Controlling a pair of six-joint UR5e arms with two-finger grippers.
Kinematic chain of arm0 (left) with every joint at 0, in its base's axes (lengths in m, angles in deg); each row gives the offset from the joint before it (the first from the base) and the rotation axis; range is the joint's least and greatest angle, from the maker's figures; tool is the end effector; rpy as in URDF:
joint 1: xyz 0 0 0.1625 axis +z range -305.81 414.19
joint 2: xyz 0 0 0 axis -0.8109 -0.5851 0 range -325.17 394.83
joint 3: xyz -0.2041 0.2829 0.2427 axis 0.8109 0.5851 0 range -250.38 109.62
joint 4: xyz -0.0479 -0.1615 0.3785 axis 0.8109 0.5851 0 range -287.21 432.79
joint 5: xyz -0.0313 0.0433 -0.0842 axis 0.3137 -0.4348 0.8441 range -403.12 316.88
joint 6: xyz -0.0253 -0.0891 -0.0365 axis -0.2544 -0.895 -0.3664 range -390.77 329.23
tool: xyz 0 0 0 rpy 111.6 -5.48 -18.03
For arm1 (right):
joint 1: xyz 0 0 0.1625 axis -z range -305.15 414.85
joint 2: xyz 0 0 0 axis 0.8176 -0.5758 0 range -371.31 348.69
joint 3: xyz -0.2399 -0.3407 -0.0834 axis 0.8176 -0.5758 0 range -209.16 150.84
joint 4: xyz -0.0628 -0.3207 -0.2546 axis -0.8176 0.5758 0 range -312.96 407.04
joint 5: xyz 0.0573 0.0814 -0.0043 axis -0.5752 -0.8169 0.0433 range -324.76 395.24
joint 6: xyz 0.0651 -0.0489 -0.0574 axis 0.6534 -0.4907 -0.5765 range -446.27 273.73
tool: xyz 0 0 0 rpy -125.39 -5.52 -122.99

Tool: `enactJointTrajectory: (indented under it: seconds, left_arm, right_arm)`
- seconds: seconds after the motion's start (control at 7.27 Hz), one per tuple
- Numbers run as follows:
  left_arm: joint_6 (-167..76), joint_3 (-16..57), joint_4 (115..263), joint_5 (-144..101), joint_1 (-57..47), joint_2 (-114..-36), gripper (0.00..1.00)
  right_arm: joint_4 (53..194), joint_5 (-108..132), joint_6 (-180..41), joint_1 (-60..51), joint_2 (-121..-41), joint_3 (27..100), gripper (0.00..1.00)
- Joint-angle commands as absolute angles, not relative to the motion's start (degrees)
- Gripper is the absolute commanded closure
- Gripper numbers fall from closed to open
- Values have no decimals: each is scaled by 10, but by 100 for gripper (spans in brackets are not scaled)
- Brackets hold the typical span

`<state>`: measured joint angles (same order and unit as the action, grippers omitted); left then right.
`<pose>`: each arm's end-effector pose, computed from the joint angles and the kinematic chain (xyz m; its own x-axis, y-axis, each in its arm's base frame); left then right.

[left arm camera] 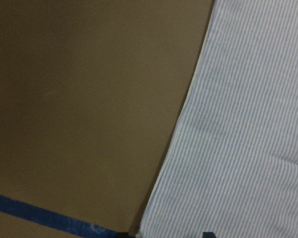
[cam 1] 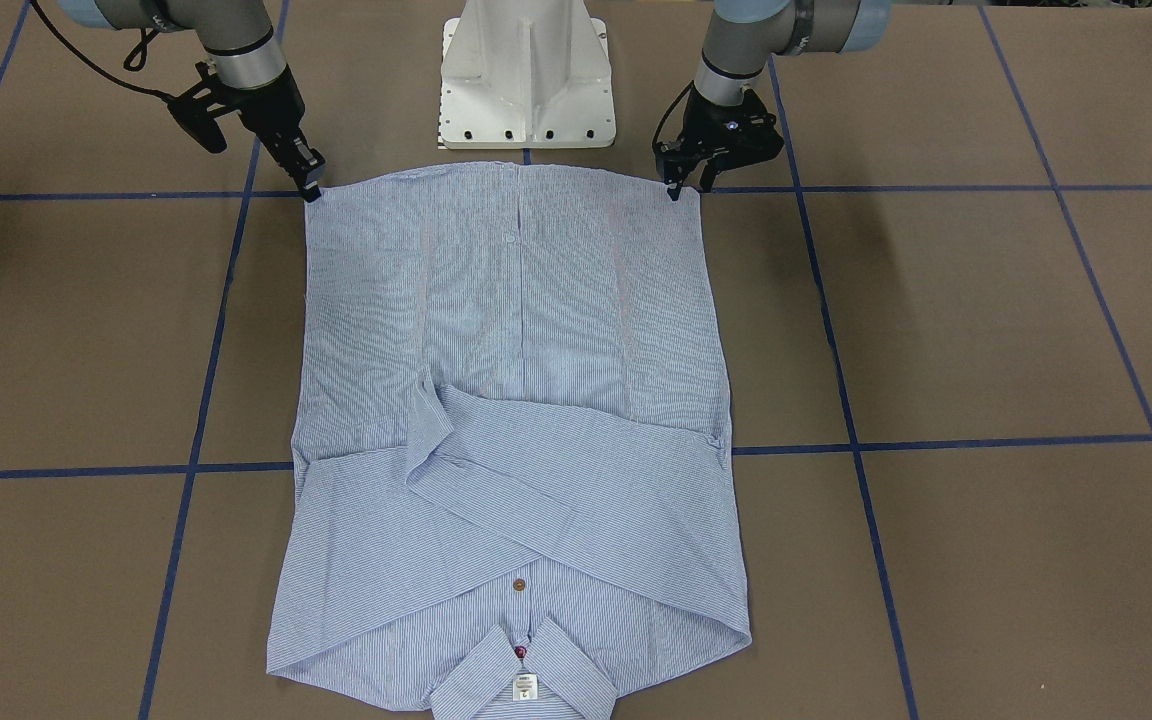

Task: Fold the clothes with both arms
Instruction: 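Grasp both hem corners with the left and right grippers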

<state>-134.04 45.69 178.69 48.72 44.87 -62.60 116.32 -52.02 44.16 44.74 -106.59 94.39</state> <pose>0.4945 -0.2130 0.3564 0.5934 -0.3299 -0.7342 0.2817 0.9396 -0.1946 -0.4157 -0.2144 0.3899 0.3549 0.7212 0.5948 -0.5794 0.6691 -0.4655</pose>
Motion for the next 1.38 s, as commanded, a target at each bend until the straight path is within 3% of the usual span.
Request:
enactJointTrajectory:
  seconds: [0.0,0.14,0.55,0.83,1.1,1.24]
  left_arm:
    - [-1341,457,1787,487,448,-624,84]
    - [-1342,459,1787,489,448,-625,100]
    - [-1341,498,1787,492,431,-608,100]
    - [-1341,582,1787,493,431,-552,100]
    - [-1342,614,1788,517,400,-576,100]
    - [-1340,610,1782,562,332,-626,100]
  right_arm:
    - [1163,-520,442,447,-1065,944,100]
    - [1163,-520,442,447,-1066,944,100]
    - [1164,-520,442,445,-1065,945,100]
    - [1200,-560,442,413,-1063,995,100]
    - [1246,-616,434,355,-1060,1039,100]
    - [1247,-652,432,325,-1055,1039,100]
